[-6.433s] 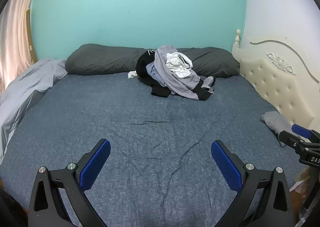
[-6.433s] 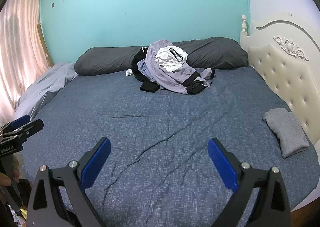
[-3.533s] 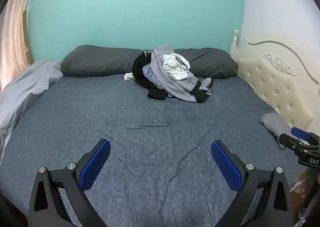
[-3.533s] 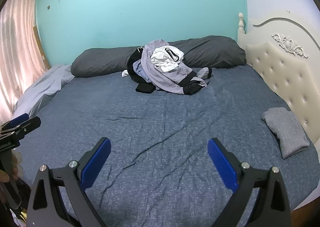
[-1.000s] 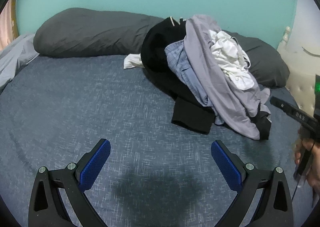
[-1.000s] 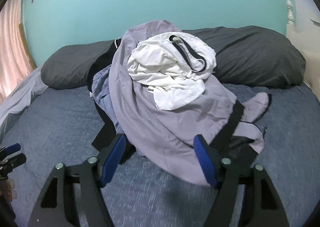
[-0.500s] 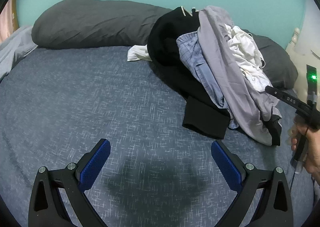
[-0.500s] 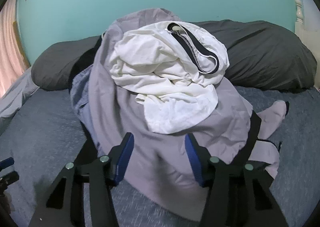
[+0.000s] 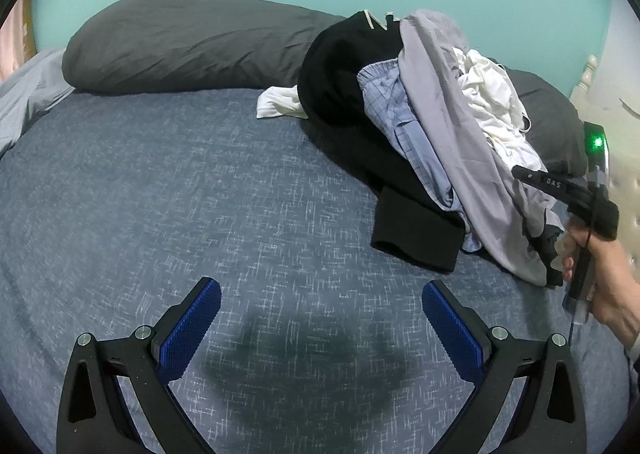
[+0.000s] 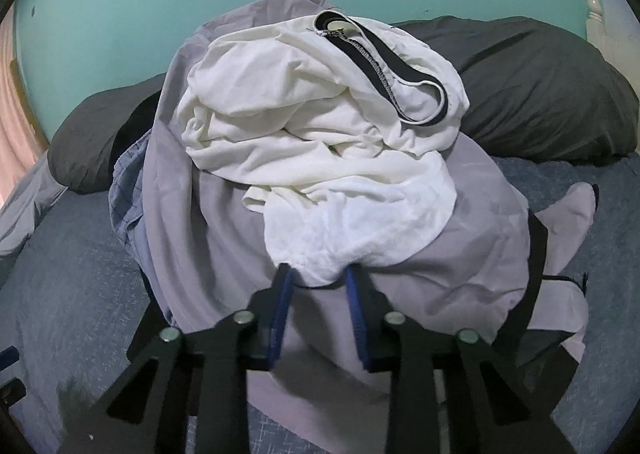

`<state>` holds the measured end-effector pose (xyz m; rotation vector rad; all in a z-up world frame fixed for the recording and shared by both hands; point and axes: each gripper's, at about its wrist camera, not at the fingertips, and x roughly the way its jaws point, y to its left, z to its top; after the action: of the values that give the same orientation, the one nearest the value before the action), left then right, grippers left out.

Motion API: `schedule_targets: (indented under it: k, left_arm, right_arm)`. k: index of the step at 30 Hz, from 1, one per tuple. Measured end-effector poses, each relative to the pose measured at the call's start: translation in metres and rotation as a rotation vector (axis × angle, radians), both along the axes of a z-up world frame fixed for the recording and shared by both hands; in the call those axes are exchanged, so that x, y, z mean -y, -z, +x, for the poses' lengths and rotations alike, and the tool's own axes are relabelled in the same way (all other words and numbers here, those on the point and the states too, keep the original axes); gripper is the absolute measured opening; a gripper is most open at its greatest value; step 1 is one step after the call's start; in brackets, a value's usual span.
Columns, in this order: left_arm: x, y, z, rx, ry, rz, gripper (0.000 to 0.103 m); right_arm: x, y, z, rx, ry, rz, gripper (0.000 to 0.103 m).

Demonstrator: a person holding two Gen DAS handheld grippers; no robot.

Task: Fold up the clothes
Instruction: 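Move the right tool to the clothes pile and grasp the white shirt, then pull the white shirt out of the pile with the right tool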

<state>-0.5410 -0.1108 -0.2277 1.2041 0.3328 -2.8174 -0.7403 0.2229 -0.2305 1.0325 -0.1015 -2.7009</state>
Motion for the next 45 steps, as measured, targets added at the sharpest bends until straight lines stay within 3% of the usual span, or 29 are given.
schedule_targets:
  k: [2, 4, 14, 35, 45]
  left_arm:
    - [0.0, 0.0, 0.001, 0.002, 0.0, -0.002, 0.103]
    - [0.001, 0.0, 0.001, 0.004, -0.002, -0.003, 0.103]
    - [-0.002, -0.014, 0.022, -0.014, -0.005, -0.005, 0.103]
    - [-0.028, -0.07, 0.146, -0.103, 0.005, -0.038, 0.103]
    - [-0.039, -0.106, 0.226, -0.135, -0.004, -0.051, 0.103]
  right_arm:
    - [0.001, -0.001, 0.001, -0.012, 0.002, 0.011, 0.006]
    - [0.001, -0.005, 0.004, -0.037, 0.001, 0.02, 0.002]
    - [-0.008, -0.037, 0.05, -0.138, -0.059, -0.008, 0.001]
    - [0.005, -0.128, 0.258, -0.296, -0.256, -0.107, 0.001]
    - [0.0, -0.16, 0.382, -0.316, -0.261, -0.139, 0.001]
